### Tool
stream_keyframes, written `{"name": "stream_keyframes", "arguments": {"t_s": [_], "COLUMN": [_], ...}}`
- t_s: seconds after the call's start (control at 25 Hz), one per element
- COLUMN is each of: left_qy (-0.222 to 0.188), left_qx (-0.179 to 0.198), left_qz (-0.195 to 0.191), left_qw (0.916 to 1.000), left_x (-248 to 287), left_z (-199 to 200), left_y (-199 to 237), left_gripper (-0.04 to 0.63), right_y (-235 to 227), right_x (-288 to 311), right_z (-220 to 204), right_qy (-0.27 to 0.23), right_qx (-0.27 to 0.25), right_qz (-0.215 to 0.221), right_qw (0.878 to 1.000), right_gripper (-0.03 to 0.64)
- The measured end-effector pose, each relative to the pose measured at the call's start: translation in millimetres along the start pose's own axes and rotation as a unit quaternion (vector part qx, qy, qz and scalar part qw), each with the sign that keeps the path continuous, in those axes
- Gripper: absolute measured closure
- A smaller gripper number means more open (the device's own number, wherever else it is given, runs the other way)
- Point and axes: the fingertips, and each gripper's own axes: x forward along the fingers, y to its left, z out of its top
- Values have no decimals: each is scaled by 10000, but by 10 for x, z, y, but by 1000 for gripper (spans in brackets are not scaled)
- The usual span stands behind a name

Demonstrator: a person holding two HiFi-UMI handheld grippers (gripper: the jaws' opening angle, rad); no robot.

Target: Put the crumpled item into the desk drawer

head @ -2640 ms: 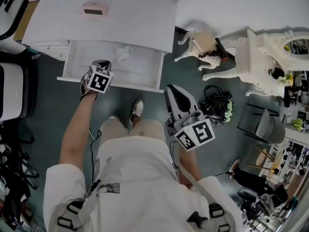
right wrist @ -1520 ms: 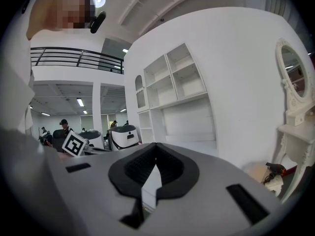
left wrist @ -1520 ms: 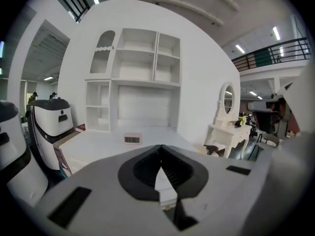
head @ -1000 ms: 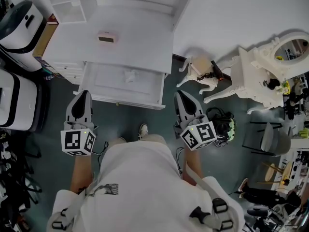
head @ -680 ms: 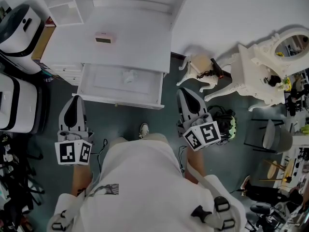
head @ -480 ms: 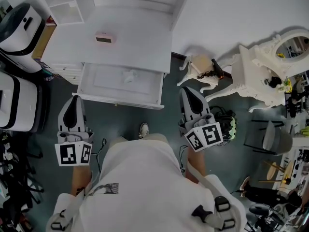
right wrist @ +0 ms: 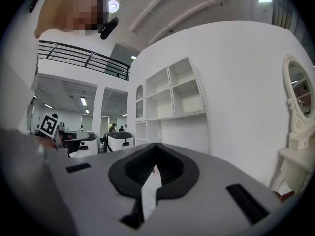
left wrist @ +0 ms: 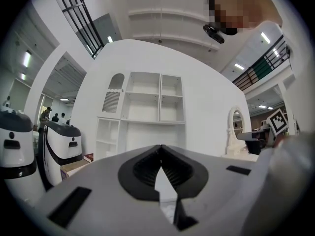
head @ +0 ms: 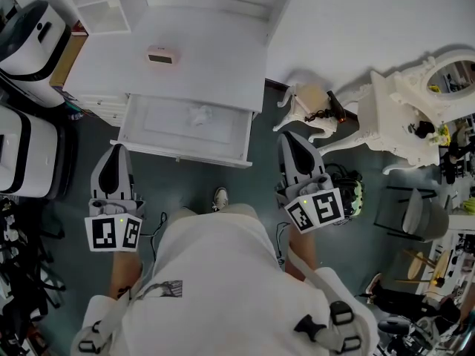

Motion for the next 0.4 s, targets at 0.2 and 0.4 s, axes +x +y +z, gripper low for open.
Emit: {"name": "stream_keyframes", "arguments": {"t_s": [0.2, 0.4], "left_qy": [15, 59], "left_qx": [-23, -56], "left_qz": [10, 23], "left_qw": [10000, 10000], "left_x": [16, 51], "left_z": [-21, -57], "left_y": [-1, 2], "left_gripper": [580, 580], "right_y": [-6, -18], "right_x": [20, 50], "right_z": [-25, -38], "right_qy": [22, 34], "right_qx": [18, 25], "right_qz": [16, 23], "right_qw": [10000, 10000], "right_gripper": [607, 607]}}
